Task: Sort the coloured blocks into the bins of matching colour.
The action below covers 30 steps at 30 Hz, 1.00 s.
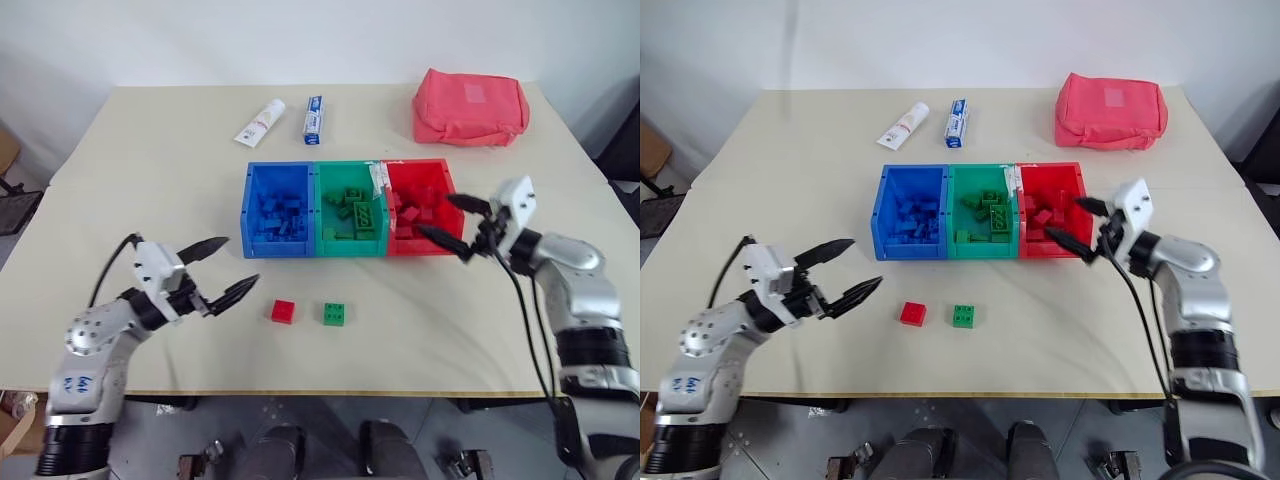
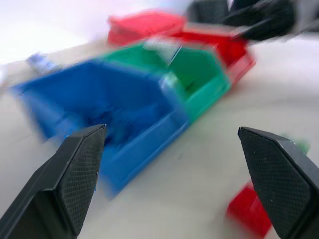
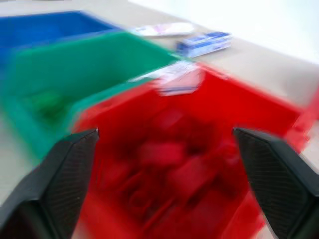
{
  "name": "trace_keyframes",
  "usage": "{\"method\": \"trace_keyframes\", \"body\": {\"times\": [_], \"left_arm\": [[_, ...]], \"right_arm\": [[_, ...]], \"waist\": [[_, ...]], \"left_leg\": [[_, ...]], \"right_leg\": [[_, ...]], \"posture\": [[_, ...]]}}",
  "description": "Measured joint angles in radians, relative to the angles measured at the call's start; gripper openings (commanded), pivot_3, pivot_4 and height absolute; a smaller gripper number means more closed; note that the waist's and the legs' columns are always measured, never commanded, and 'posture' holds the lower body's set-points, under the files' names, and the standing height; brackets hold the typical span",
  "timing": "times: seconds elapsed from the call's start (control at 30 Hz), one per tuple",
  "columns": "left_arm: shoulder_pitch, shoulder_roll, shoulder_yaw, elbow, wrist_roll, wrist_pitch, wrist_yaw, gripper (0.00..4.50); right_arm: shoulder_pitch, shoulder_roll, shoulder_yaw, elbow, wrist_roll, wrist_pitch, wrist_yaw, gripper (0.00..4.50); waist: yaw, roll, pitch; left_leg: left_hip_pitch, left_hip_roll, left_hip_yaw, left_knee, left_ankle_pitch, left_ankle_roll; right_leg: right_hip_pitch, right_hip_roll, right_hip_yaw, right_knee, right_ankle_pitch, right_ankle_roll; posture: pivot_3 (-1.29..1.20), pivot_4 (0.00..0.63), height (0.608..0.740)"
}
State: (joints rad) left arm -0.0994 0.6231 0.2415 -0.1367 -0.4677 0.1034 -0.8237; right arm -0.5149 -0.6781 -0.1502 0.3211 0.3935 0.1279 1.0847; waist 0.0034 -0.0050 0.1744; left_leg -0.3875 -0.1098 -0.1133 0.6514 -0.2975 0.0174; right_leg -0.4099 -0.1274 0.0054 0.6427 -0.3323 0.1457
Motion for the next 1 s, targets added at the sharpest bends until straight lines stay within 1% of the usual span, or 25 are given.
{"method": "trace_keyframes", "body": {"times": [0.1, 0.17, 0.27, 0.37, 0.47, 0.5, 0.57, 0.63, 0.73, 0.83, 0.93, 1.0], "left_arm": [[0.013, 0.094, 0.014, 0.114, 0.041, -0.072, -0.099, 4.50], [0.004, 0.140, 0.009, 0.193, 0.071, -0.122, -0.163, 4.50], [-0.017, 0.186, -0.027, 0.225, 0.089, -0.149, -0.250, 4.50], [-0.048, 0.193, -0.101, 0.187, 0.090, -0.126, -0.327, 4.50], [-0.100, 0.169, -0.200, 0.109, 0.086, -0.047, -0.356, 4.50], [-0.143, 0.142, -0.252, 0.071, 0.095, -0.008, -0.351, 4.50], [-0.231, 0.079, -0.357, 0.004, 0.138, 0.073, -0.315, 4.50], [-0.336, 0.018, -0.463, -0.036, 0.207, 0.197, -0.253, 4.50], [-0.439, -0.057, -0.565, -0.085, 0.262, 0.362, -0.177, 4.50], [-0.484, -0.058, -0.667, -0.084, 0.367, 0.404, -0.146, 4.50], [-0.495, -0.065, -0.714, -0.049, 0.418, 0.422, -0.136, 4.50], [-0.521, -0.067, -0.741, -0.029, 0.437, 0.449, -0.146, 4.10]], "right_arm": [[0.148, -0.078, -0.017, -0.096, 0.034, -0.006, 0.129, 4.48], [0.230, -0.123, -0.014, -0.137, 0.032, -0.052, 0.210, 4.48], [0.267, -0.158, -0.011, -0.160, 0.024, -0.119, 0.284, 4.48], [0.274, -0.158, -0.014, -0.191, 0.029, -0.128, 0.288, 4.48], [0.316, -0.157, -0.021, -0.233, 0.039, -0.124, 0.283, 4.48], [0.342, -0.158, -0.026, -0.258, 0.047, -0.116, 0.277, 4.48], [0.371, -0.158, -0.029, -0.307, 0.060, -0.092, 0.266, 4.48], [0.403, -0.161, -0.047, -0.353, 0.070, -0.071, 0.249, 4.48], [0.434, -0.161, -0.058, -0.386, 0.070, -0.057, 0.223, 4.48], [0.473, -0.161, -0.066, -0.420, 0.073, -0.040, 0.193, 4.48], [0.502, -0.161, -0.087, -0.443, 0.079, -0.034, 0.169, 4.48], [0.520, -0.161, -0.101, -0.457, 0.080, -0.032, 0.157, 4.50]], "waist": [[-0.003, 0.000, 0.000], [-0.008, 0.000, 0.000], [-0.010, 0.000, 0.000], [-0.006, 0.000, 0.000], [0.004, 0.000, 0.000], [0.014, 0.000, 0.000], [0.024, 0.000, 0.000], [0.026, 0.000, 0.000], [0.019, -0.001, 0.001], [0.011, -0.001, 0.001], [0.012, -0.001, 0.001], [0.021, -0.002, 0.001]], "left_leg": [[0.001, 0.000, 0.001, 0.000, 0.000, 0.000], [0.001, 0.001, 0.002, -0.001, 0.000, 0.000], [0.002, 0.001, 0.003, -0.001, 0.000, 0.000], [0.002, 0.001, 0.002, -0.001, 0.000, 0.000], [0.000, 0.000, 0.000, 0.000, 0.000, 0.000], [0.000, -0.001, 0.000, 0.000, 0.000, 0.000], [-0.001, -0.001, 0.000, 0.003, 0.000, 0.001], [-0.001, -0.001, 0.000, 0.005, 0.000, 0.001], [-0.001, 0.000, 0.002, 0.004, -0.001, 0.001], [0.001, 0.003, 0.004, 0.002, -0.001, 0.000], [0.001, 0.003, 0.004, 0.003, -0.001, 0.000], [0.000, 0.003, 0.004, 0.004, -0.001, 0.000]], "right_leg": [[0.000, 0.000, 0.001, 0.000, 0.000, 0.000], [0.000, 0.000, 0.001, 0.000, 0.000, 0.000], [0.000, 0.000, 0.002, 0.000, 0.000, 0.000], [0.000, -0.001, 0.001, 0.000, 0.000, 0.000], [0.001, -0.001, 0.001, 0.000, 0.000, 0.000], [0.001, -0.001, 0.001, 0.000, 0.000, 0.000], [0.001, -0.001, 0.000, 0.000, 0.000, 0.001], [0.001, 0.000, 0.000, 0.001, 0.001, 0.001], [0.000, 0.006, 0.002, 0.001, 0.001, 0.001], [0.000, 0.010, 0.004, 0.001, 0.000, 0.001], [0.000, 0.011, 0.005, 0.001, 0.000, 0.001], [0.000, 0.011, 0.005, 0.001, 0.000, 0.001]], "posture": [[0.00, 0.150, 0.740], [0.00, 0.150, 0.740], [0.00, 0.150, 0.740], [0.00, 0.150, 0.740], [0.00, 0.150, 0.740], [0.00, 0.150, 0.740], [0.00, 0.150, 0.740], [0.00, 0.150, 0.740], [0.00, 0.150, 0.740], [0.00, 0.150, 0.740], [0.00, 0.150, 0.740], [0.00, 0.150, 0.740]]}}
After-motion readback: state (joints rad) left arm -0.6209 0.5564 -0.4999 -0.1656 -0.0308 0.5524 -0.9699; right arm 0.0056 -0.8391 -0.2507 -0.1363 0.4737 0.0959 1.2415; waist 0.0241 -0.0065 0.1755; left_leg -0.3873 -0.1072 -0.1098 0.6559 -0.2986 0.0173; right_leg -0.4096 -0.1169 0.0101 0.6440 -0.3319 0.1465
